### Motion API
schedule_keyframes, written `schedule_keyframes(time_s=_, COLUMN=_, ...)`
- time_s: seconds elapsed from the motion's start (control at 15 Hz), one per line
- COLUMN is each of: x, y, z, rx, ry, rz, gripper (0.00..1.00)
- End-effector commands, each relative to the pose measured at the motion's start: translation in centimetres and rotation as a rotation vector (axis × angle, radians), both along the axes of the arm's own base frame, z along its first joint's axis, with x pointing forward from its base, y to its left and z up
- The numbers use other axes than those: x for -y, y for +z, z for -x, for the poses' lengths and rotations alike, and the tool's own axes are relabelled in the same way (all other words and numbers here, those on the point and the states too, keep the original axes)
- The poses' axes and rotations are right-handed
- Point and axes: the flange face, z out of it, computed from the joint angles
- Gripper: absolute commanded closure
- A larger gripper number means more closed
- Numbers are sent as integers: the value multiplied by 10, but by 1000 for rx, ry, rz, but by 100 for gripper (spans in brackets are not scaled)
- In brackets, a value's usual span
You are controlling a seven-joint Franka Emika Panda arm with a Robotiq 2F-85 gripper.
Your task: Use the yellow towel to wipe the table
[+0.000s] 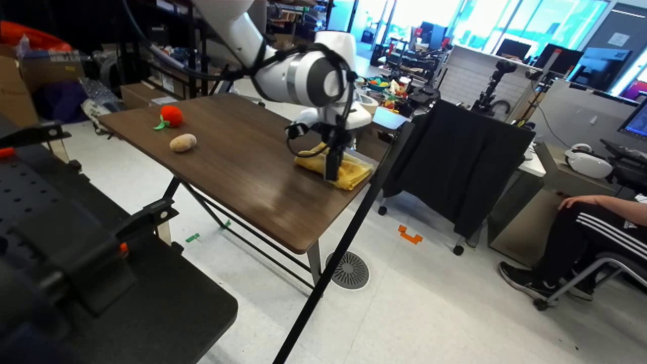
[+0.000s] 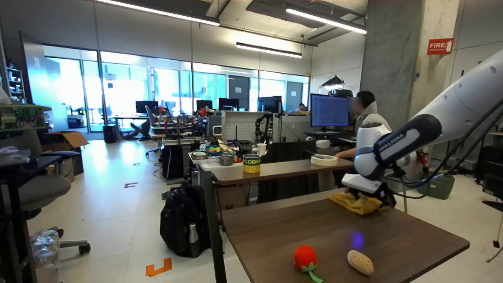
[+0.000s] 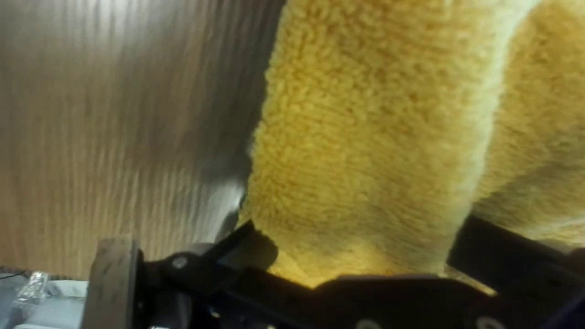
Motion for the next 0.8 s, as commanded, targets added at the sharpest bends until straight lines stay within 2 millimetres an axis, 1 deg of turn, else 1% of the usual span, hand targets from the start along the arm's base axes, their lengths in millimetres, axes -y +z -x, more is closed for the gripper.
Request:
schedule_keyframes(time_s=0.0, x=38, y=-11, z=14, rx=-104, ry=-25, rz=-32, gripper=0)
schedule_keyframes(time_s=0.13, x=22, y=-10, z=16, rx=-155, ry=71, rz=-82, gripper=0)
schedule_keyframes(time_s=0.33, x=-38, y=-4, z=10, rx=-183, ry=225, rz=-126, gripper=0)
schedule_keyframes(time_s=0.53, x=-118, y=1, z=8, rx=-206, ry=376, rz=-169, gripper=0)
schedule_keyframes(time_s=0.73, x=-202, y=6, z=19, rx=-252, ry=520, rz=-219, gripper=0)
